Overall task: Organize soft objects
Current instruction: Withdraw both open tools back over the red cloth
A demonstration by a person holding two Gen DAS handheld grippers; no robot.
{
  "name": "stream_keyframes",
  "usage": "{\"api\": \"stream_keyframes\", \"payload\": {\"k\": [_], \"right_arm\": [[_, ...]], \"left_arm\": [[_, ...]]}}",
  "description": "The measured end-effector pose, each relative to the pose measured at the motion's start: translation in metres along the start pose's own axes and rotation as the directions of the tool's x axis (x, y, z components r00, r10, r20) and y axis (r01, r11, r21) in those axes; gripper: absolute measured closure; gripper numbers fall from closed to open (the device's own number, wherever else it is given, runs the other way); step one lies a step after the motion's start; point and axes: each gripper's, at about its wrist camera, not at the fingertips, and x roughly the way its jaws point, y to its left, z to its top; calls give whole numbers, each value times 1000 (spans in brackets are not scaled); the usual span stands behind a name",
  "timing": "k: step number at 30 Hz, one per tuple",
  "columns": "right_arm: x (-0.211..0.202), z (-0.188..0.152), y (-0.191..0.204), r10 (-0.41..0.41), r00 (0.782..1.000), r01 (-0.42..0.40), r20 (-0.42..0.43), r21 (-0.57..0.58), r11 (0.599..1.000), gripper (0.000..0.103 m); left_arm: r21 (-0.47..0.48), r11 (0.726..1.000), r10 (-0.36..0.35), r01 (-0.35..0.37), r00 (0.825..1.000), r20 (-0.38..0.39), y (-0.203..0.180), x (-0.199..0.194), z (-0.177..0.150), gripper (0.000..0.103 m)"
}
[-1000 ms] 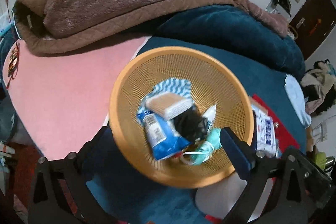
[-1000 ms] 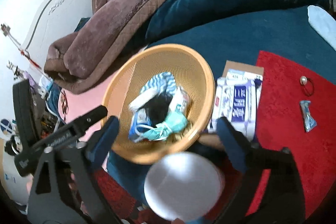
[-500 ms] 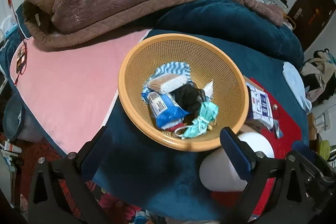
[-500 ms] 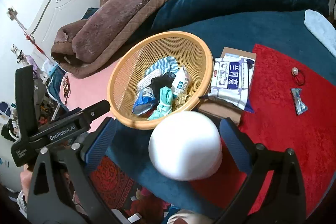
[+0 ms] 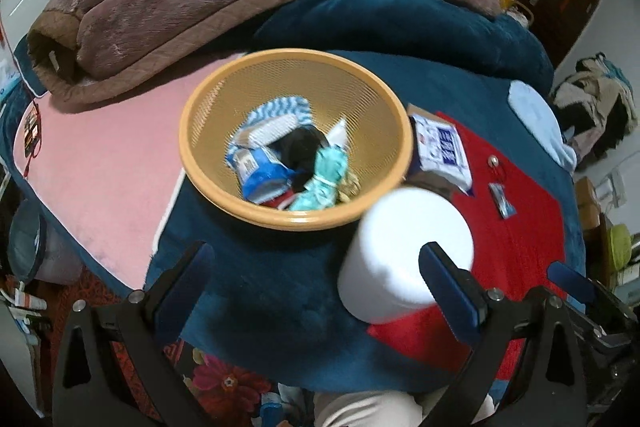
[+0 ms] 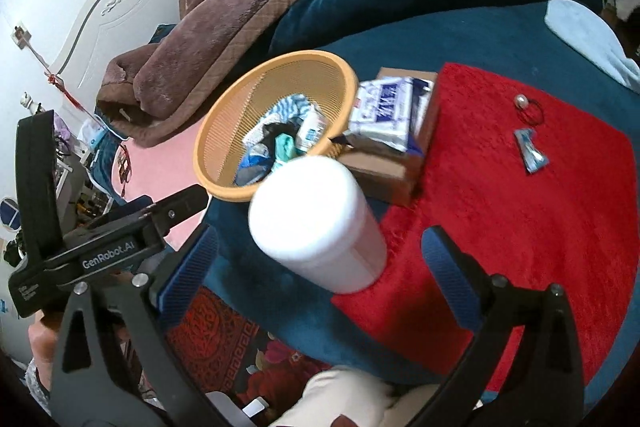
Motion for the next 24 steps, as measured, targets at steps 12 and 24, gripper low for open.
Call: {"api": "stream_keyframes", "payload": {"k": [12,24], "right_arm": [[-20,-35,-45,-8,1000,9,-8,77,997,0],[-38,-65,-98,-26,1000,27,-10,161,987,0]], "left_arm": [[108,994,-2,6,999,-40,-59,2,-34,1],[192,981,-13,33,995,-103,-116,15,-66,1]]}}
